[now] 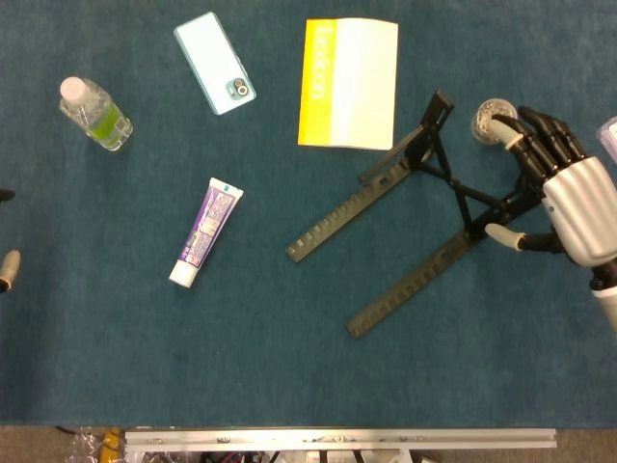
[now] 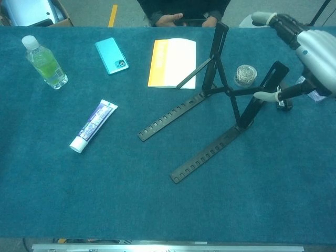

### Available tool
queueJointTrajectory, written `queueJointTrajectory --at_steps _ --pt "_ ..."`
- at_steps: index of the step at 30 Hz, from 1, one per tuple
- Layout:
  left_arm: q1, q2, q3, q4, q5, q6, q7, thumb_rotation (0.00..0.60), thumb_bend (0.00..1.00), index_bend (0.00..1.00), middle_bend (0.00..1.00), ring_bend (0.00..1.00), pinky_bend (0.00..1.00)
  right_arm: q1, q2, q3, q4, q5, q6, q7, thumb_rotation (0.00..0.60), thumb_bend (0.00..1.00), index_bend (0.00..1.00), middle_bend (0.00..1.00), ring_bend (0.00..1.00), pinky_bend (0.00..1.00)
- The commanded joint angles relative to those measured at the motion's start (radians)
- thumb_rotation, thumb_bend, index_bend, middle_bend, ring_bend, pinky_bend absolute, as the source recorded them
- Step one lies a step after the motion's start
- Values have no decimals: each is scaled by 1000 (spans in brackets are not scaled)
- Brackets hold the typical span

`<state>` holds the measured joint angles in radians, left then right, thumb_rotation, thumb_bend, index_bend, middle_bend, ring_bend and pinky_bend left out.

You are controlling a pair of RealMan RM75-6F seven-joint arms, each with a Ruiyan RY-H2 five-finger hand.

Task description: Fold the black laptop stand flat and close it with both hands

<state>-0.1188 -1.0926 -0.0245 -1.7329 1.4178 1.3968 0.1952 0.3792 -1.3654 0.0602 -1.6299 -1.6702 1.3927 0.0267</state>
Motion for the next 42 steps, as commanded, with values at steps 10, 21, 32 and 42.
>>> queueJointTrajectory --at_steps 10,21,32,42 --pt "-3 -7 0 1 2 -1 2 600 325 216 185 186 181 73 55 -14 -160 -24 -108 167 600 0 0 122 26 111" --pt "2 -10 3 13 -2 1 -8 600 325 216 184 186 181 172 -8 -2 -188 18 -262 253 600 0 0 122 26 110" --pt "6 -8 4 40 -7 -3 -37 600 325 206 184 186 181 256 -182 48 -65 140 -385 262 600 0 0 122 25 110" --pt "14 -1 8 58 -6 0 -67 600 324 206 184 186 181 311 -358 101 150 281 -469 255 600 0 0 122 23 110"
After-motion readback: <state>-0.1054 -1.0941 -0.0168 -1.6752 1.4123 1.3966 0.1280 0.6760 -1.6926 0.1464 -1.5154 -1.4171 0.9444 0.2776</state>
